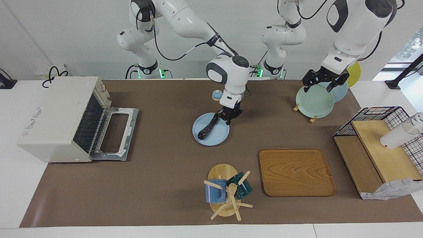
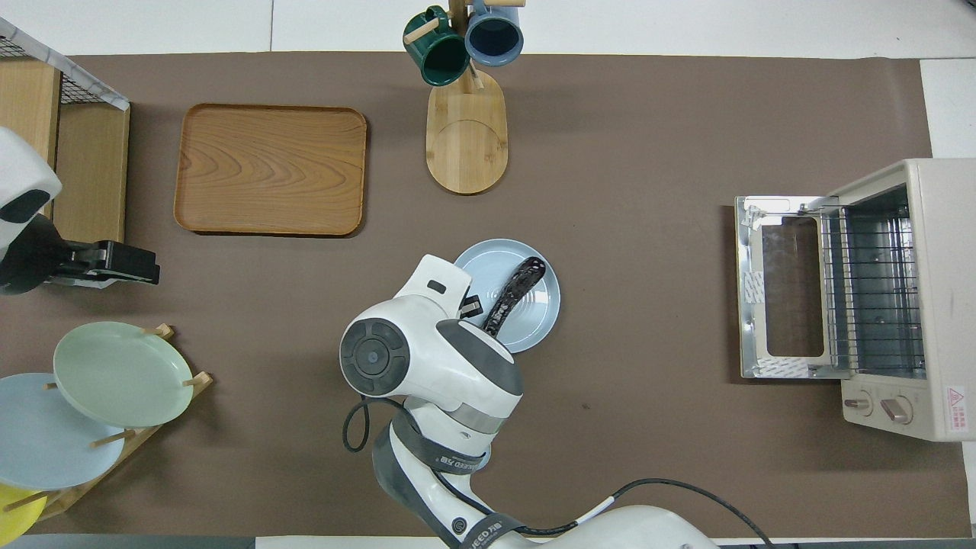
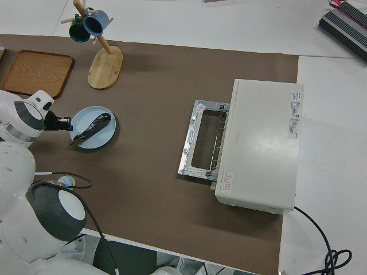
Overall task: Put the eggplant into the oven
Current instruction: 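Carry the eggplant into the open oven with the right gripper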
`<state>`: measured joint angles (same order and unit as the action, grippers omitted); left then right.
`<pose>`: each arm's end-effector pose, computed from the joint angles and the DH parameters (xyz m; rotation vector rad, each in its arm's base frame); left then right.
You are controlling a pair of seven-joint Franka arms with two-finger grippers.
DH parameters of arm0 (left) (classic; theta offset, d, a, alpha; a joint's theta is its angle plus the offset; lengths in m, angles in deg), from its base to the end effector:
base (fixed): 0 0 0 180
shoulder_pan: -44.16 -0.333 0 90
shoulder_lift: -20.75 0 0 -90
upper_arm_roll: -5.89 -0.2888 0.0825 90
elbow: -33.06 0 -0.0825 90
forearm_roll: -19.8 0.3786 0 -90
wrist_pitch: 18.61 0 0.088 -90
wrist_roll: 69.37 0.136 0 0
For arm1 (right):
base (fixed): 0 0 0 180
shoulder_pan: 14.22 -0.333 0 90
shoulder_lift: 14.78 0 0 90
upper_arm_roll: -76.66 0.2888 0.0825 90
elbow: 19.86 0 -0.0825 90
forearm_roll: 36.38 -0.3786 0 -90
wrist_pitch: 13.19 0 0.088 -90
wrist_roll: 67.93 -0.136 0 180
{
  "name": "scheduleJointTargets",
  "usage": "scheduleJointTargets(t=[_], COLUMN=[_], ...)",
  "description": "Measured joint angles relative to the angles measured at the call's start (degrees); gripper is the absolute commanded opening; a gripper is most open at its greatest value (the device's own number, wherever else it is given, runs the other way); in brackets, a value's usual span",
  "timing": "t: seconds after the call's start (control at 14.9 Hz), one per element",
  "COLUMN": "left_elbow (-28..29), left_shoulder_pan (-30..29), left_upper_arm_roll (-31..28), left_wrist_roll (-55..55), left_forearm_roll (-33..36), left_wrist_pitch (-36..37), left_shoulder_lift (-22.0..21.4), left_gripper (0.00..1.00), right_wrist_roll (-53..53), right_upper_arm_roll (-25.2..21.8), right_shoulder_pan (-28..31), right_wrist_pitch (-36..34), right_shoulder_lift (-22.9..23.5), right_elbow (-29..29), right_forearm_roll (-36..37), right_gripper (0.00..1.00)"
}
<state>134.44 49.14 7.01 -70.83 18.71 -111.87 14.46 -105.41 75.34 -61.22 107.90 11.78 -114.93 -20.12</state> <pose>0.5152 -0.0579 0.5390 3.1240 -0.1242 -0.0516 0.4723 0.4568 0.2920 2.9054 0.4302 0.2366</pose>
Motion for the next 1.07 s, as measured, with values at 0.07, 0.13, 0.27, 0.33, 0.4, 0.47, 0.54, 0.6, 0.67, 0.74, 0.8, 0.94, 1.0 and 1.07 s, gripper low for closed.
scheduleJointTargets(t=[0.07,0.13,0.27,0.33,0.4,0.47,0.54,0.6,0.67,0.74,0.8,0.94,1.0,1.07], left_elbow=[-1.4,-2.2,-2.7,-2.7,-2.7,-2.6,-2.6,-2.6,-2.6,-2.6,-2.6,-2.6,-2.6,-2.6], left_shoulder_pan=[0.0,0.0,0.0,0.0,0.0,-0.1,-0.2,-0.3,-0.4,-0.5,-0.6,-0.7,-0.8,-0.8], left_upper_arm_roll=[0.0,0.0,0.0,0.0,0.0,0.0,-0.1,-0.2,-0.2,-0.2,-0.2,-0.2,-0.2,-0.2], left_wrist_roll=[0.0,0.0,0.0,0.0,0.0,0.0,0.0,0.0,0.0,0.0,0.0,0.0,0.0,0.0], left_forearm_roll=[0.0,0.0,0.0,0.0,0.0,0.0,0.0,0.0,0.0,0.0,0.0,0.0,0.0,0.0], left_wrist_pitch=[0.9,1.6,2.3,2.6,2.9,3.0,3.0,3.0,3.0,3.0,3.0,3.0,3.0,3.0], left_shoulder_lift=[0.5,0.8,1.2,1.3,1.3,1.3,1.4,1.5,1.6,1.6,1.6,1.6,1.6,1.6], left_gripper=[1.00,1.00,1.00,1.00,1.00,1.00,1.00,1.00,1.00,1.00,1.00,1.00,1.00,1.00], right_wrist_roll=[0.1,1.0,6.1,9.6,13.3,17.0,20.2,23.1,25.8,28.4,30.7,34.5,35.6,36.2], right_upper_arm_roll=[-0.2,-0.5,-0.8,-0.9,-1.0,-1.0,-1.0,-1.0,-1.0,-1.0,-1.0,-1.0,-1.0,-1.0], right_shoulder_pan=[0.6,2.0,7.8,11.8,16.1,20.3,23.8,26.8,29.3,31.3,33.2,36.8,38.3,39.3], right_wrist_pitch=[-3.2,-5.0,-6.6,-6.7,-6.8,-6.8,-6.8,-6.8,-6.7,-6.7,-6.7,-6.4,-6.2,-6.1], right_shoulder_lift=[-0.6,-1.7,-5.1,-7.4,-10.0,-12.8,-15.6,-18.0,-19.8,-21.0,-21.6,-22.2,-22.3,-22.3], right_elbow=[1.4,1.9,0.3,-1.7,-4.5,-7.7,-10.9,-14.1,-16.4,-18.0,-19.0,-19.9,-20.4,-20.8], right_forearm_roll=[1.6,2.4,2.7,2.7,2.7,2.7,2.7,2.7,2.7,2.7,2.7,2.7,2.7,2.7], right_gripper=[0.00,0.00,0.00,0.00,0.00,0.00,0.00,0.00,0.00,0.00,0.00,0.00,0.00,0.00])
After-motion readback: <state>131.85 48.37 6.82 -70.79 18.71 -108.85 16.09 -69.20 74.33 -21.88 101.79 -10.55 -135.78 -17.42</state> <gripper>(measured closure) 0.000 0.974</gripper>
